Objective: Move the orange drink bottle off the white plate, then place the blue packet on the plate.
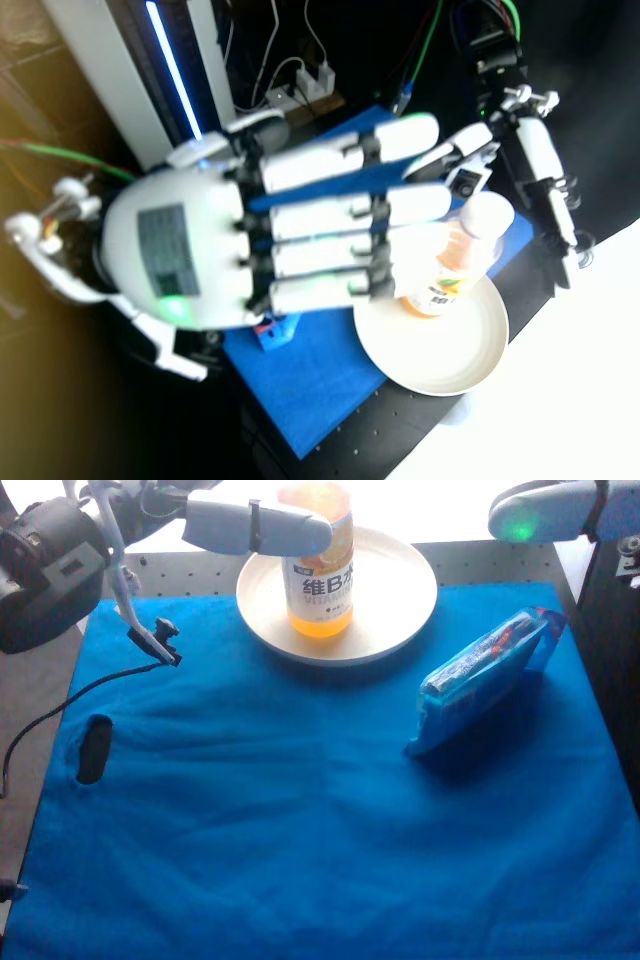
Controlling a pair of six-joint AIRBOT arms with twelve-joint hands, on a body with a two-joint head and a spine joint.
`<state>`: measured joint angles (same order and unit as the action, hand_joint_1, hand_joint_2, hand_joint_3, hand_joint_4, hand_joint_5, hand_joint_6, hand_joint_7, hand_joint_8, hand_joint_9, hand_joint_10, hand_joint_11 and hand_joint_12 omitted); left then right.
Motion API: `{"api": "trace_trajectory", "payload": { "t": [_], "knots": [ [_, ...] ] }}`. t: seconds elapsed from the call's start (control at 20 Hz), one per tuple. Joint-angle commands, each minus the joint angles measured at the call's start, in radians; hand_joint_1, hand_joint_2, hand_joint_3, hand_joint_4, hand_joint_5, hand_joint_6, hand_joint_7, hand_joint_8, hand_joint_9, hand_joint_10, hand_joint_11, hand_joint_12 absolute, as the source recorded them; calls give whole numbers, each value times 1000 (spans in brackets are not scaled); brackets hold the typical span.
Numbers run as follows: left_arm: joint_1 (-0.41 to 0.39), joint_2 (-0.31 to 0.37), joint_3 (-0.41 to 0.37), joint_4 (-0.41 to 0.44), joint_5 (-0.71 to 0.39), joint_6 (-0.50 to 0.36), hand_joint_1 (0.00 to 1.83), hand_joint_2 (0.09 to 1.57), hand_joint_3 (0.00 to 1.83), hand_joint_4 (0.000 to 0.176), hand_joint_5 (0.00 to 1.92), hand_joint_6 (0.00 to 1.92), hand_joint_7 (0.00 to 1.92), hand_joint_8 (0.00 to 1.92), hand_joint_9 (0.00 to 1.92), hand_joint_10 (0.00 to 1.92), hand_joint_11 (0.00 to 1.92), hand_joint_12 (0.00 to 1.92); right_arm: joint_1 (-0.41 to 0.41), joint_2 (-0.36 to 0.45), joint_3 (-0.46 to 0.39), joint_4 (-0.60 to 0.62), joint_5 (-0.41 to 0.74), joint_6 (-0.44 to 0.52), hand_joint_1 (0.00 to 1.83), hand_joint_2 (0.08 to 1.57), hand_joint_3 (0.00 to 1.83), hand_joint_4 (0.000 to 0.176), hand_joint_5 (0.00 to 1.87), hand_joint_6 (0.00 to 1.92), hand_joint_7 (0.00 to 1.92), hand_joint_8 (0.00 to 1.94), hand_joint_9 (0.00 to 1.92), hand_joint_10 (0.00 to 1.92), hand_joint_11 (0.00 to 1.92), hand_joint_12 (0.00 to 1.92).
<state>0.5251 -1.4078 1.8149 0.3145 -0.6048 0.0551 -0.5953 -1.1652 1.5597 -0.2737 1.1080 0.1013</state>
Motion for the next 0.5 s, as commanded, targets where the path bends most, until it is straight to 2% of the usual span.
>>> {"api": "trace_trajectory", "payload": {
  "t": [0.0,0.05,0.1,0.25,0.4,0.45],
  "knots": [
    [-17,-5,9,-35,-99,-11,600,583,6,39,0,0,112,0,70,0,1,312,19,-2,-3,44,103,8,705,736,6,110,156,0,83,0,103,1,0,580],
    [-17,-11,13,-29,-95,-11,595,591,9,59,0,0,110,0,81,6,0,309,22,-2,-5,39,103,8,703,748,6,98,158,1,92,2,118,5,0,622],
    [-18,-15,17,-24,-91,-13,589,589,7,63,0,0,115,2,92,9,10,310,24,-2,-7,35,104,8,700,755,7,94,152,0,94,2,123,7,0,632],
    [-21,-42,47,6,-82,-51,614,624,0,87,0,0,118,7,107,5,12,256,31,-2,-12,26,111,8,686,765,4,110,160,1,84,2,107,3,0,514],
    [-21,-55,60,18,-75,-63,631,645,3,68,0,0,130,7,123,8,0,169,33,-2,-12,24,112,8,696,787,4,126,178,2,101,3,108,1,0,440],
    [-22,-58,62,23,-70,-63,652,642,1,50,0,0,142,8,135,8,0,36,33,-2,-13,24,112,8,703,800,9,130,182,3,100,2,107,1,0,437]
  ]
}}
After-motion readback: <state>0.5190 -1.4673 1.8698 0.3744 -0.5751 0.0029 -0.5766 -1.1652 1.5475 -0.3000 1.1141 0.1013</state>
